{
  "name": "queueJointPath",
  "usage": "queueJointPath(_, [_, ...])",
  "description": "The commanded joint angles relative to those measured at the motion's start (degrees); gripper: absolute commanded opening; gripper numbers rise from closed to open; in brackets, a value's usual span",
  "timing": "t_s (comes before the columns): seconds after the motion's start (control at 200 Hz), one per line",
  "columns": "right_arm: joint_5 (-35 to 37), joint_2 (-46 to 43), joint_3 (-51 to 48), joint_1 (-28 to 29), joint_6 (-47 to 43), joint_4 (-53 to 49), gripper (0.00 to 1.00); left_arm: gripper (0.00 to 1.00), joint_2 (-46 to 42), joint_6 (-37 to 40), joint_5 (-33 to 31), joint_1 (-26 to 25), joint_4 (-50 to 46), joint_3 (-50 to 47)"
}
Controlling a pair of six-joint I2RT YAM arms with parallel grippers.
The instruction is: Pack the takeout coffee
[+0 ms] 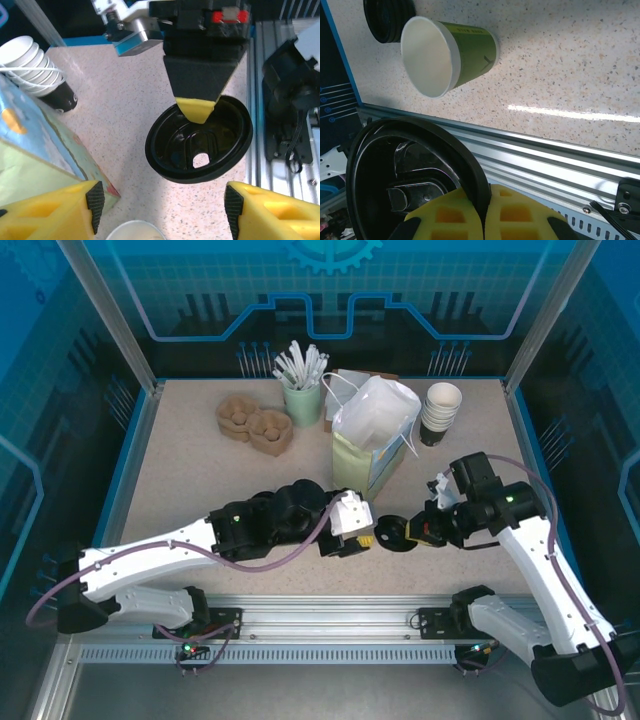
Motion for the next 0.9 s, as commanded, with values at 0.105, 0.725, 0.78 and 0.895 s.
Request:
queueJointPath(0.105, [-3.1,1.1,-1.1,-1.4,-2.4,-1.6,0.0,0.75,2.6,11.6,5.6,-0.2,6.3,-3.0])
queueJointPath(0.725, [-4.5,2.1,-4.1,-1.5,-3.2,-0.3,0.0,0.58,6.8,16.7,4.7,-0.2,12.5,-5.3])
queueJointPath(0.78, [-4.5,2.4,-3.8,-1.5,-3.4,-0.6,0.0,0.54,7.4,17.0,5.1,-0.2,11.4,-4.5])
queueJointPath(0.895, [-4.5,2.6,-3.5,-1.5,-3.6,-0.7,0.0,0.49,8.3,17.6,5.1,-0.2,10.9,-3.9])
